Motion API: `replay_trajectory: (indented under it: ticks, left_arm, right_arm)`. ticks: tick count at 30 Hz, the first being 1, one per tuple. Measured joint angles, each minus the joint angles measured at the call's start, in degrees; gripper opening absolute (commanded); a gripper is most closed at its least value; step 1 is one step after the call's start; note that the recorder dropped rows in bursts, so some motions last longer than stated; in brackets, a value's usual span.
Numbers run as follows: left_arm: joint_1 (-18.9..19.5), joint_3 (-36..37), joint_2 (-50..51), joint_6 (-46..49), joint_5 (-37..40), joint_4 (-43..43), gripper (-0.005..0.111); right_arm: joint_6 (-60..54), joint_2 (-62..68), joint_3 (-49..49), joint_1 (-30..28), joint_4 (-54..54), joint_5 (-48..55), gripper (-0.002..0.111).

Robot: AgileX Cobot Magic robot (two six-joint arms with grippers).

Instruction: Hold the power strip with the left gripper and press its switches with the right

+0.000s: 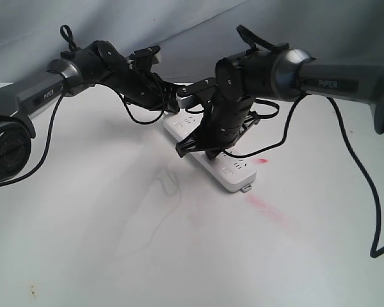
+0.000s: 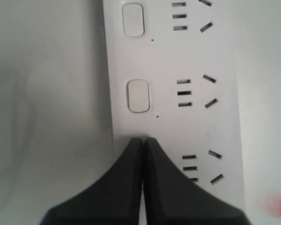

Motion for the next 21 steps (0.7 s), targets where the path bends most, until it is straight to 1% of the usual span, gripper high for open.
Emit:
replay_trajectory:
  ticks: [12, 21]
  left_arm:
    - [0.00, 0.00, 0.00, 0.61, 0.00, 0.00, 0.000]
    - [0.00, 0.00, 0.00, 0.61, 0.00, 0.00, 0.000]
  right_arm:
    - [1.68, -0.96, 0.62, 0.00, -0.91, 2.29, 0.000]
    - [1.57, 1.14, -0.17, 0.00, -0.91, 3.64, 0.000]
